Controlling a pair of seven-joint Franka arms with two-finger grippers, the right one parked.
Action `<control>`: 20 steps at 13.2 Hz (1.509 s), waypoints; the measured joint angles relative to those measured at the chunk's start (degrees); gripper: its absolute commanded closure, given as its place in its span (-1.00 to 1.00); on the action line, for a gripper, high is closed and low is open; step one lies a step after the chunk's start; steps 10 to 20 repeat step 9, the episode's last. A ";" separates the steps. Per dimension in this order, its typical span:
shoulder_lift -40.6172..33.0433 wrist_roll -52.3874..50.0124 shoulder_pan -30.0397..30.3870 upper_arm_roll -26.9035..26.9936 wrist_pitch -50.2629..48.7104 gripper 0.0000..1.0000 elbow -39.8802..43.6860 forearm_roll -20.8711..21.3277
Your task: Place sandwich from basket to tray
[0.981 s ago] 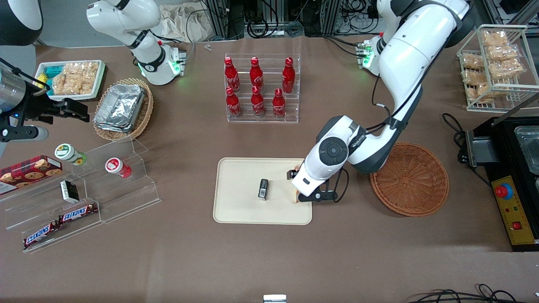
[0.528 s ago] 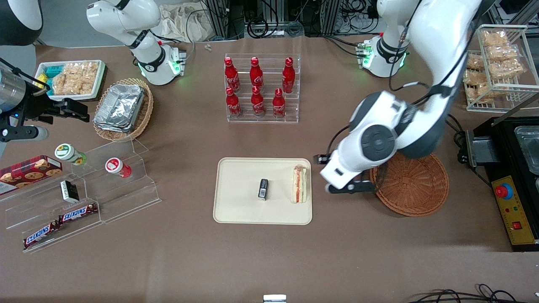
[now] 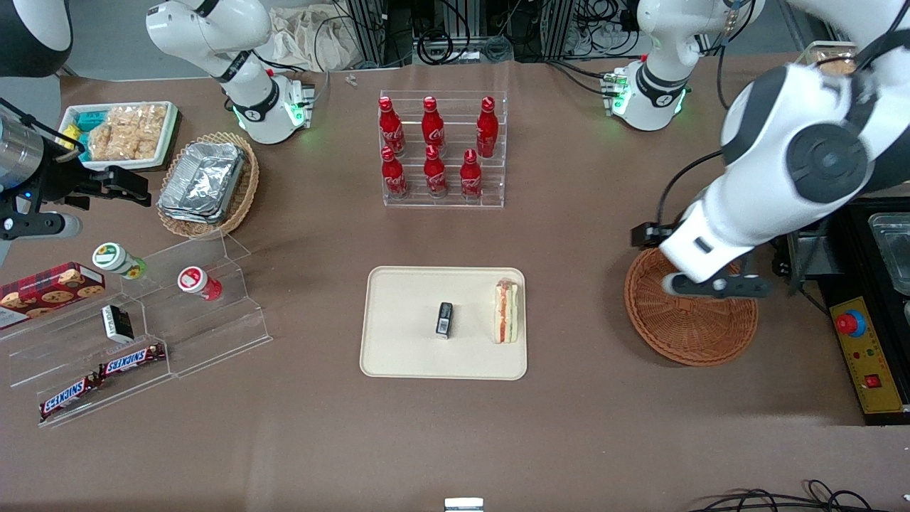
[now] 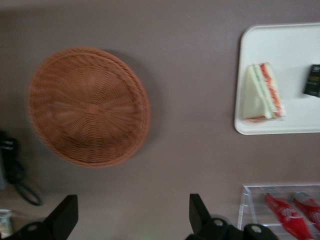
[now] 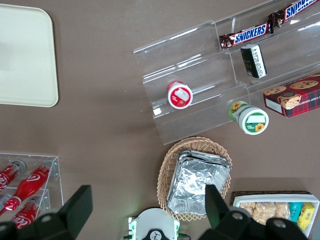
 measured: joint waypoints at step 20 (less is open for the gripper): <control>-2.61 6.90 13.94 0.42 -0.74 -0.99 -0.23 1.78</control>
